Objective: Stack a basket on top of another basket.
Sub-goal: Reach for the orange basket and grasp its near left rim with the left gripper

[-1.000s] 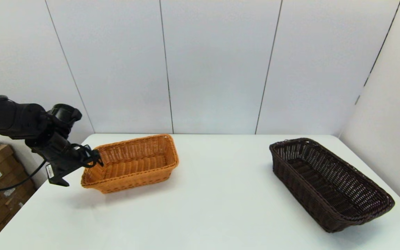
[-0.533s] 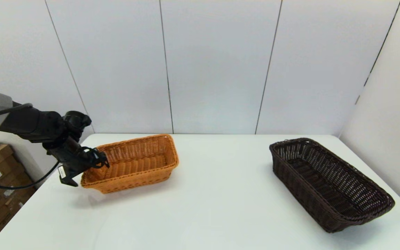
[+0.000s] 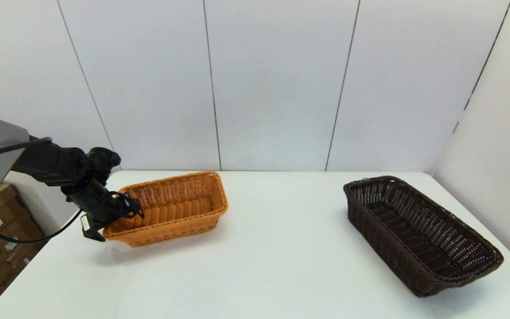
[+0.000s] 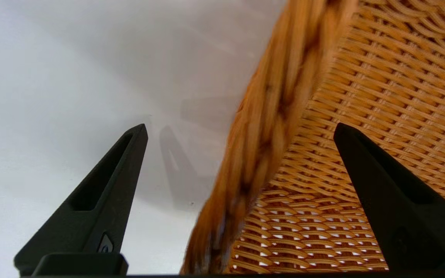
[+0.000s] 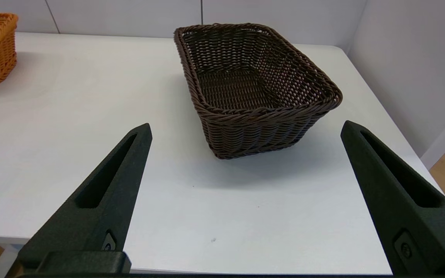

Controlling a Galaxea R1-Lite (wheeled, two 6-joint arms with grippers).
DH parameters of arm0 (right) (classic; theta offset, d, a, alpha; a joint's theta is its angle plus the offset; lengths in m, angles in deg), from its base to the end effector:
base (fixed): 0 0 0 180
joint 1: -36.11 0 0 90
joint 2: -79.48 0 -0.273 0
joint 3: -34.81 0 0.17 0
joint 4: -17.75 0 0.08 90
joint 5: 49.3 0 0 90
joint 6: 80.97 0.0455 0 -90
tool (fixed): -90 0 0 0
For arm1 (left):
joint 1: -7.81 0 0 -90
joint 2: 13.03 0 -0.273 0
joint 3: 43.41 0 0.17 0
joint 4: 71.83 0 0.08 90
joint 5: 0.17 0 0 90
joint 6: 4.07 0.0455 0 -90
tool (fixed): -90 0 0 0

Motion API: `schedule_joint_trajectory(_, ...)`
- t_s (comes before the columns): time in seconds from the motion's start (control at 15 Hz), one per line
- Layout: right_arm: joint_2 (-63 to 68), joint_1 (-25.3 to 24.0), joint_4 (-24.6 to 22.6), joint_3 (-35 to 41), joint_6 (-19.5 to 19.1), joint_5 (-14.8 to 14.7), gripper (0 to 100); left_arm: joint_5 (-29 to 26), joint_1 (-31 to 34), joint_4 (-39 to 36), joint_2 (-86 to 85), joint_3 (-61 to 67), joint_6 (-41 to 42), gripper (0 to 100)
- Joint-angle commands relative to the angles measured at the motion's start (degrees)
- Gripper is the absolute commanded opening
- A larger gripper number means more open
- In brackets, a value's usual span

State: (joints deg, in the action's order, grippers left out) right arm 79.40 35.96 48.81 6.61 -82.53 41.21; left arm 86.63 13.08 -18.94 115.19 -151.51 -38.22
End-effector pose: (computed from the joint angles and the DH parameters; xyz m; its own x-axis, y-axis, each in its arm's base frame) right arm 0.0021 0.0004 0.0741 0.9988 0.0115 -0.0485 -0.0128 0.9996 -0.0268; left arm 0.3639 0.0310 0.0360 0.2956 -0.0288 -0.9549 -0.5970 0.7747 -0.2082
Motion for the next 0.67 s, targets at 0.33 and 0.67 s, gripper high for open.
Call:
schedule_joint_trajectory(0.33,-0.01,-0.02,0.04,0.0,-0.02,0.02,100,-0.15,0.09,0.36,0.01,-0.34,0.66,100)
schedule_joint_trajectory(0.67,-0.01,-0.02,0.04,0.0,-0.02,0.02,100,-0.23,0.01,0.18,-0.25,-0.43,0.66,0)
